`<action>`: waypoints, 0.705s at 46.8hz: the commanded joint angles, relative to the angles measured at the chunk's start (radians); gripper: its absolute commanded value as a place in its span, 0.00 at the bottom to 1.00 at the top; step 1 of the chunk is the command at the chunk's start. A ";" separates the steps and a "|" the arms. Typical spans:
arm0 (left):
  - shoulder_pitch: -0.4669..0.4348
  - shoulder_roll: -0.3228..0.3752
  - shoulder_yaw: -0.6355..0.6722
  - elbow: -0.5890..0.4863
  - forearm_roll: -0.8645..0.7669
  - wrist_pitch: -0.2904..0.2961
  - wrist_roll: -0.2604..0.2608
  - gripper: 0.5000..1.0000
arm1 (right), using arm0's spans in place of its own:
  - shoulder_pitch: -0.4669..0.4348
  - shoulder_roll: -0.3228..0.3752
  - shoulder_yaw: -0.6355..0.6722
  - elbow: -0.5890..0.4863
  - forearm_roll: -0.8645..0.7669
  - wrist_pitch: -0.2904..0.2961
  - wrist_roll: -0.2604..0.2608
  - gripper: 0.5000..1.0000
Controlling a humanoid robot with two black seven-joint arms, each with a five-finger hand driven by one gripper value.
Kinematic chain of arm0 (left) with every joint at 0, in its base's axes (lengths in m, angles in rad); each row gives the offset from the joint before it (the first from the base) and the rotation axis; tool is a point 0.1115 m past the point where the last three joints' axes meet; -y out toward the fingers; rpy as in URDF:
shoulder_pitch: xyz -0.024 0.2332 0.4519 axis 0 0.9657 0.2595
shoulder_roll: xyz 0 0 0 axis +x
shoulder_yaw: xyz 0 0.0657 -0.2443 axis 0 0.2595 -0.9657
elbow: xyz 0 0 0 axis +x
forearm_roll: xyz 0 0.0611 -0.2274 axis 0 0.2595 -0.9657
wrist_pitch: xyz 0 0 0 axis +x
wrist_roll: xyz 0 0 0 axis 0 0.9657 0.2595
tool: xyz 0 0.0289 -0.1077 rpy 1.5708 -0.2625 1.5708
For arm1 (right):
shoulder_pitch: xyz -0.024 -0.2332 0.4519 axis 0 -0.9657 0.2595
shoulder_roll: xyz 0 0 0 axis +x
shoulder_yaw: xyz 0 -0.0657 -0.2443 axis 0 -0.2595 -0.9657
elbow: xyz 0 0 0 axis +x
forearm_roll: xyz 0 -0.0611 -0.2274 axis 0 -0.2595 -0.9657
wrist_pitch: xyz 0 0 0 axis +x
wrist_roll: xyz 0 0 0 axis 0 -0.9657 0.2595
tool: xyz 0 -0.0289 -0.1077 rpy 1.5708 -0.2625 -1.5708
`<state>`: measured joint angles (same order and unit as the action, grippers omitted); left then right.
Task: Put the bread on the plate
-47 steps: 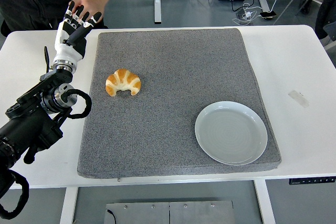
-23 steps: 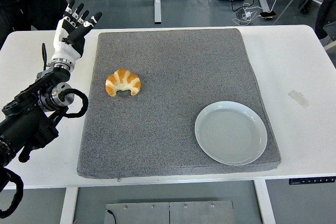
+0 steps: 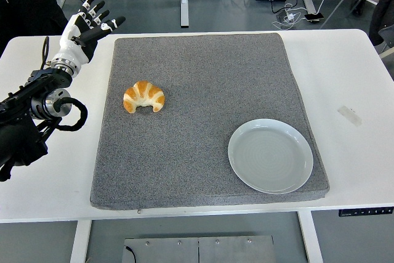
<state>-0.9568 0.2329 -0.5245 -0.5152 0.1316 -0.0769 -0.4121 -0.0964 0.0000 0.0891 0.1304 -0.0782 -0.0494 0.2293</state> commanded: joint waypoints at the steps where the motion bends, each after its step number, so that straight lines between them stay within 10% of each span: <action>1: -0.026 0.054 0.047 -0.022 0.000 -0.001 0.001 0.96 | 0.001 0.000 0.000 0.000 0.000 0.000 0.001 1.00; 10: -0.095 0.187 0.161 -0.117 0.000 -0.001 0.015 0.95 | 0.000 0.000 0.000 0.000 0.000 0.000 0.001 1.00; 24: -0.181 0.252 0.187 -0.127 0.223 -0.044 0.194 0.94 | 0.000 0.000 0.000 0.000 0.000 0.000 0.001 1.00; 33: -0.186 0.332 0.262 -0.294 0.350 0.028 0.205 0.94 | 0.000 0.000 0.000 0.000 0.000 0.000 0.001 1.00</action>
<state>-1.1424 0.5383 -0.2892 -0.7421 0.4455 -0.0825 -0.2072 -0.0968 0.0000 0.0890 0.1304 -0.0783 -0.0494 0.2298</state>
